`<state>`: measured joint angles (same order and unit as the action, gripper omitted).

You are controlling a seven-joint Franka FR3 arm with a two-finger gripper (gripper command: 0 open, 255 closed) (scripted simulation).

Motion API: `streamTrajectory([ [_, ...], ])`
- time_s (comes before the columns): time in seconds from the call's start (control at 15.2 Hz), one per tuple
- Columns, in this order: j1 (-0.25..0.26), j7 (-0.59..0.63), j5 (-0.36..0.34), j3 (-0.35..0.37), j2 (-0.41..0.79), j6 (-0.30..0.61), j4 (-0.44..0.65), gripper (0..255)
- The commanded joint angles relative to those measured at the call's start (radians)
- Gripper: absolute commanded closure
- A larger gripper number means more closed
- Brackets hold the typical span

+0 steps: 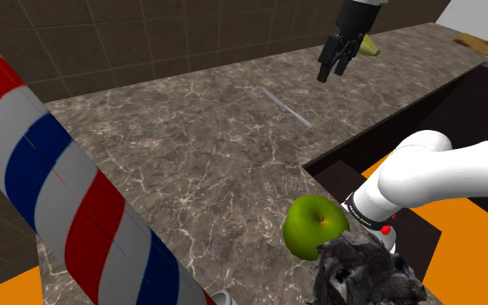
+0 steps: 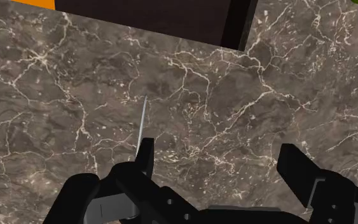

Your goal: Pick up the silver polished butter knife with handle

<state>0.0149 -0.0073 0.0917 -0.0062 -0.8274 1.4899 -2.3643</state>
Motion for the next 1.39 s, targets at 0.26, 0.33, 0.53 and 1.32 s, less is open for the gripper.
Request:
streamTrajectory([
  [0.26, -0.023, 0.003, -0.026, -0.003, 0.075, 0.133, -0.059, 0],
  [0.33, -0.029, 0.005, -0.032, -0.004, 0.097, 0.166, -0.071, 0],
  [0.53, -0.048, 0.01, -0.052, -0.009, 0.171, 0.266, -0.099, 0],
  [1.32, -0.093, 0.033, -0.101, -0.024, 0.407, 0.559, -0.157, 0],
])
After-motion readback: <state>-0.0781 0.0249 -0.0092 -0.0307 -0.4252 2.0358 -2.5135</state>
